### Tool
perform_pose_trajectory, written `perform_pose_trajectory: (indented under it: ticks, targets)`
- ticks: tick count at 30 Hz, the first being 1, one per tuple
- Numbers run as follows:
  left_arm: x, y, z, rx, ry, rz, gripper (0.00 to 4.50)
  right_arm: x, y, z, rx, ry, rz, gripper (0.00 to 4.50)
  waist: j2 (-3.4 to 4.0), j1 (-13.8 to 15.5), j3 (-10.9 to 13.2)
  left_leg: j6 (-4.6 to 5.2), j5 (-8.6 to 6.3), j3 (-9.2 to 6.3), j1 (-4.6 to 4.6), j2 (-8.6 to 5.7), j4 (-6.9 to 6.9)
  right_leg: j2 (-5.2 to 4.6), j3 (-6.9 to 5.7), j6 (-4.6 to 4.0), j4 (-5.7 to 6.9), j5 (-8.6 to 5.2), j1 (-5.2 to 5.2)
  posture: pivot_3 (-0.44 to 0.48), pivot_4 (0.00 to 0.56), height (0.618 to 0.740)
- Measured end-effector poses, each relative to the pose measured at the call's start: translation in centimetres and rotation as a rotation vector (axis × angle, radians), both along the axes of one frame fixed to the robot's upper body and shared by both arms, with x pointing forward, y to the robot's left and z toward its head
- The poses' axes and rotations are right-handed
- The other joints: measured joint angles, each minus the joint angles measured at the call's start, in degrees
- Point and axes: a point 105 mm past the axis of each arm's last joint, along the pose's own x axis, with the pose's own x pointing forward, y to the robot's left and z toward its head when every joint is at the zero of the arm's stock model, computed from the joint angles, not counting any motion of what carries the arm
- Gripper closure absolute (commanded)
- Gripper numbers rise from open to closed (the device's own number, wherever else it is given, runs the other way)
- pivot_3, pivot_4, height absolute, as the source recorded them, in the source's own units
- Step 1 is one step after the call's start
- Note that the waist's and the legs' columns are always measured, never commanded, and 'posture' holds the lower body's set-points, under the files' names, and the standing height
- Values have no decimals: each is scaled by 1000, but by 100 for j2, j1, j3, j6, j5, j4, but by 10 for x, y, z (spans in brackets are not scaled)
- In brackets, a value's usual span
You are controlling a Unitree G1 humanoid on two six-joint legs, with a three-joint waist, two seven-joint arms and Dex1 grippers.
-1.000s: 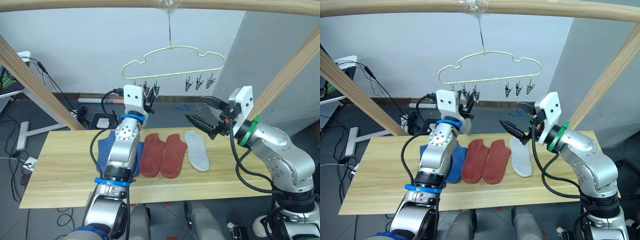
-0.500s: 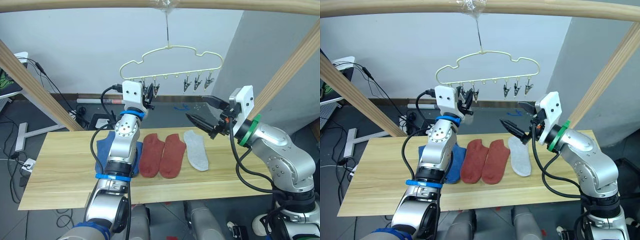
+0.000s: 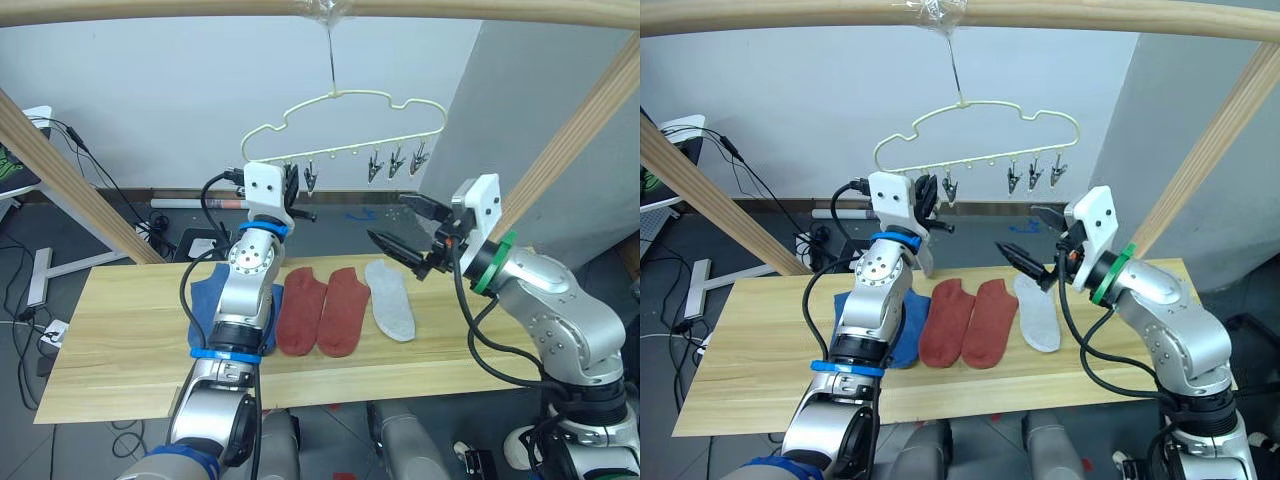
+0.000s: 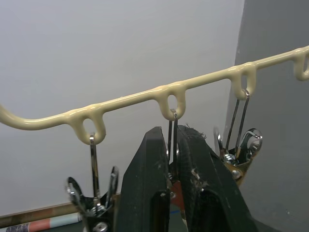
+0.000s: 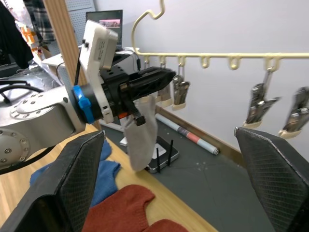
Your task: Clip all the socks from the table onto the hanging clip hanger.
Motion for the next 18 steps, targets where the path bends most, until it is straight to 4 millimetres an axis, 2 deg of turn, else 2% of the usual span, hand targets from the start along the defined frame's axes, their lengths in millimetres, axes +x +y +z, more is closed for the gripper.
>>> perform_pose_trajectory:
  ticks: [2, 5, 7, 10, 18]
  targets:
    - [-2, 1, 0, 15, 9, -14, 4479, 6, -9, -36, -94, 63, -65, 0, -1, 14, -1, 0, 0, -1, 3, 0, -1, -1, -1, 0, -5, -1, 7, -68, 260, 740]
    - [-7, 12, 2, 47, 12, -13, 4479, 10, -32, -114, -249, 248, -181, 0, 0, 14, 1, 0, 0, 3, 2, 0, -3, -1, 4, -1, -3, -1, 1, -51, 266, 740]
    - [-8, 16, 2, 54, 21, -12, 4479, 13, -38, -138, -291, 296, -207, 0, 2, -13, 2, 0, 0, 11, 11, 2, -1, -1, 8, 4, 2, 2, 0, -45, 266, 740]
    - [-9, 15, -2, 52, 41, -20, 4479, 23, -29, -150, -315, 273, -191, 0, 3, -34, 2, 10, 7, 10, 19, 8, 0, 7, 8, 8, 6, 7, 2, -27, 271, 740]
    - [-11, 13, -1, 49, 48, -25, 4479, 62, -9, -163, -322, 243, -177, 0, 3, -1, 2, 13, 9, 6, 14, 7, 3, 11, 11, 14, 0, 16, 7, -14, 270, 740]
